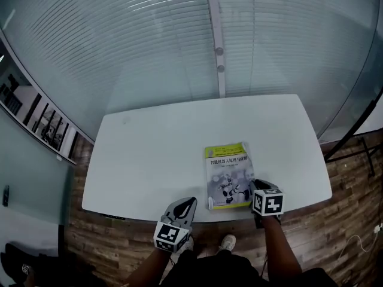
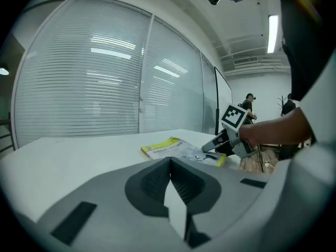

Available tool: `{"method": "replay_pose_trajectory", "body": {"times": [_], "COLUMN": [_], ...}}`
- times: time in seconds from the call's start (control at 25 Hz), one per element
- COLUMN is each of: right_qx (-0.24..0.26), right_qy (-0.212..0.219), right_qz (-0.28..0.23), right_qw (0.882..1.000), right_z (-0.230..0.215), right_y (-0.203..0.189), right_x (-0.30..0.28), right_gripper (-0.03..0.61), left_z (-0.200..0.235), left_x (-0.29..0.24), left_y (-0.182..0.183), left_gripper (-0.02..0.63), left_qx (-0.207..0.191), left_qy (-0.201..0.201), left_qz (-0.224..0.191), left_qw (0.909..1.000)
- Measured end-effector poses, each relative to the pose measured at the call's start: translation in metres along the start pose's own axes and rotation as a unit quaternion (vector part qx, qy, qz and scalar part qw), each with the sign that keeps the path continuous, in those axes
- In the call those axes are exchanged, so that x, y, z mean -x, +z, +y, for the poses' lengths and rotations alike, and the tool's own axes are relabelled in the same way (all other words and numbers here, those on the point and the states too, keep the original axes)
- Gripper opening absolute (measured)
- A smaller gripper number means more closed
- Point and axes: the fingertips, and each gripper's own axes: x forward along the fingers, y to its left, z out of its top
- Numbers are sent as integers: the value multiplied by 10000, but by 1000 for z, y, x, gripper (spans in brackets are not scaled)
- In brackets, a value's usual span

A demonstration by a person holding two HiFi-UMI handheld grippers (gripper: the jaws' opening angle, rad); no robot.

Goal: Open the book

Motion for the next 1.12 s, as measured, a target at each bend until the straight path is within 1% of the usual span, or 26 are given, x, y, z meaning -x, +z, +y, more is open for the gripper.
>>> {"method": "replay_pose_trajectory", "body": {"times": [0.08,0.16,0.24,0.32,0.4,0.52,0.64,0.8,0.92,1.0,1.12], "right_qx": [-29,-44,-102,-260,-553,-1052,-1259,-1233,-1295,-1221,-930], "right_qy": [31,40,111,212,300,465,610,613,460,330,150], "right_qz": [84,167,257,376,449,525,535,499,343,210,69], "right_qw": [10000,9998,9996,9987,9970,9920,9887,9892,9899,9917,9955], "right_z": [-1,-4,-5,-3,-3,-3,-1,-1,-4,-3,-2], "right_y": [2,0,-3,-5,-5,-8,-6,-5,-4,0,4], "right_x": [-3,-5,-6,-8,-11,-12,-15,-15,-11,-10,-3], "right_gripper": [79,120,133,134,138,135,105,97,77,60,43], "left_z": [0,-1,0,5,9,16,30,37,37,40,41], "left_x": [1,3,6,9,13,25,32,37,41,42,41], "left_y": [-3,-5,-5,-2,3,11,17,9,6,7,8], "left_gripper": [14,14,15,14,14,14,14,14,14,14,14], "left_qx": [36,28,40,52,68,333,510,570,599,694,818], "left_qy": [19,-5,-22,-19,-69,-159,-115,-193,-245,-239,-210], "left_qz": [-7,-49,-112,-219,-287,-384,-420,-265,-249,-324,-491], "left_qw": [10000,10000,9999,9997,9995,9986,9978,9978,9976,9968,9952]}}
